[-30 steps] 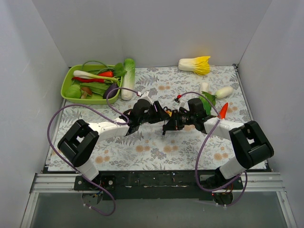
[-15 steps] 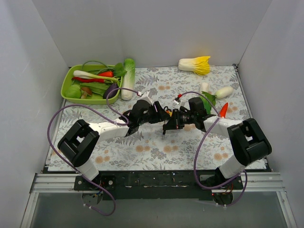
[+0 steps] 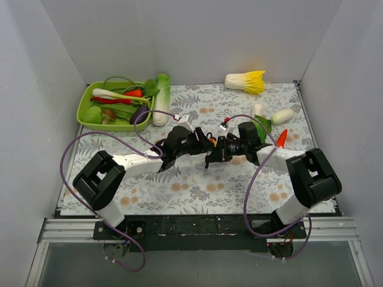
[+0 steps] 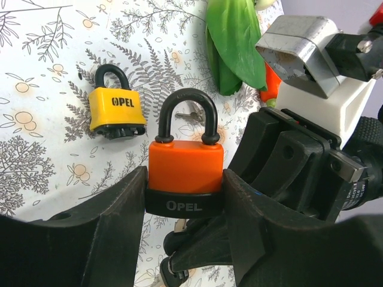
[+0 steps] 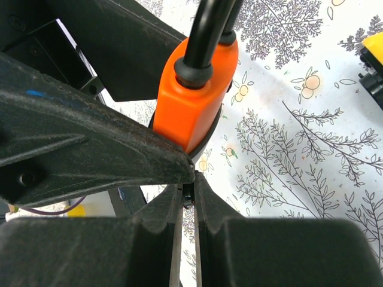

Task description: Unlock with the key

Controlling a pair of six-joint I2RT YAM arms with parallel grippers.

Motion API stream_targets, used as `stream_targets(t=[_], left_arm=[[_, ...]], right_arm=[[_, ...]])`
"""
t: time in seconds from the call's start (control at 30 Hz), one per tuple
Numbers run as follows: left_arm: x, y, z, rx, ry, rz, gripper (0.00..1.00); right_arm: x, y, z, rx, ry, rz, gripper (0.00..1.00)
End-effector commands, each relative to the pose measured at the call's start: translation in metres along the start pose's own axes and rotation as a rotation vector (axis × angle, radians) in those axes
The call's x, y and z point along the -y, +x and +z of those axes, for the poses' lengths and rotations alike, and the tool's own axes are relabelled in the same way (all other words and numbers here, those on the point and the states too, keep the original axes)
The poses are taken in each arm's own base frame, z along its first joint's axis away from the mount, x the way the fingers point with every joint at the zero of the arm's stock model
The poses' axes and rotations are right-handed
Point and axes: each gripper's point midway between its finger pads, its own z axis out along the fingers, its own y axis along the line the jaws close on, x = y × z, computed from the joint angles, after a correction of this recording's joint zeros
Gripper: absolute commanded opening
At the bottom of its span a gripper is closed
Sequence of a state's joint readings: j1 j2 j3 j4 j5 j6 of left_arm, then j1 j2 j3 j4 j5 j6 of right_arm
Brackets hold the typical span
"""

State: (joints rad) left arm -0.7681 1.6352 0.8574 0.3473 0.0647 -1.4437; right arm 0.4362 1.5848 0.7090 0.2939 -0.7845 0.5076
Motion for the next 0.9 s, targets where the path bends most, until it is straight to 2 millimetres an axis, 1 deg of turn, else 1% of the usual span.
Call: stream_targets(t=[0.0, 0.07, 0.23, 0.37, 0.4, 0.5, 0.53, 0.7, 0.73, 0.87], left_arm=[[0.020, 0.010, -0.012, -0.018, 0.052, 0.066, 0.00], [0.015, 0.010, -0.012, -0.011, 0.028, 0.076, 0.00], [0.012, 0.014, -0.009, -0.022, -0.008, 0.080, 0.00], [0.014, 0.015, -0.004, -0.043, -0.031, 0.040, 0.00], [0.014, 0.016, -0.003, -0.049, -0.042, 0.026, 0.00], [0.015, 0.018, 0.000, -0.070, -0.058, 0.024, 0.00], [0.011, 0.015, 0.001, -0.055, -0.084, 0.029, 0.00], [0.003, 0.023, 0.003, -0.069, -0.122, 0.081, 0.00], [0.000, 0.024, 0.003, -0.070, -0.137, 0.092, 0.00], [-0.004, 0.024, 0.000, -0.055, -0.166, 0.143, 0.00]], right_arm=[[-0.006, -0.065, -0.013, 0.204, 0.051, -0.105, 0.01], [-0.009, -0.071, -0.017, 0.228, 0.059, -0.122, 0.01], [-0.011, -0.084, -0.024, 0.284, 0.096, -0.177, 0.01], [-0.010, -0.093, -0.029, 0.330, 0.126, -0.225, 0.01], [-0.009, -0.092, -0.030, 0.333, 0.136, -0.228, 0.01], [-0.009, -0.097, -0.033, 0.350, 0.151, -0.259, 0.01], [-0.010, -0.097, -0.034, 0.354, 0.153, -0.268, 0.01], [-0.016, -0.105, -0.036, 0.378, 0.146, -0.284, 0.01], [-0.016, -0.109, -0.036, 0.378, 0.145, -0.279, 0.01], [-0.020, -0.112, -0.037, 0.378, 0.106, -0.253, 0.01]])
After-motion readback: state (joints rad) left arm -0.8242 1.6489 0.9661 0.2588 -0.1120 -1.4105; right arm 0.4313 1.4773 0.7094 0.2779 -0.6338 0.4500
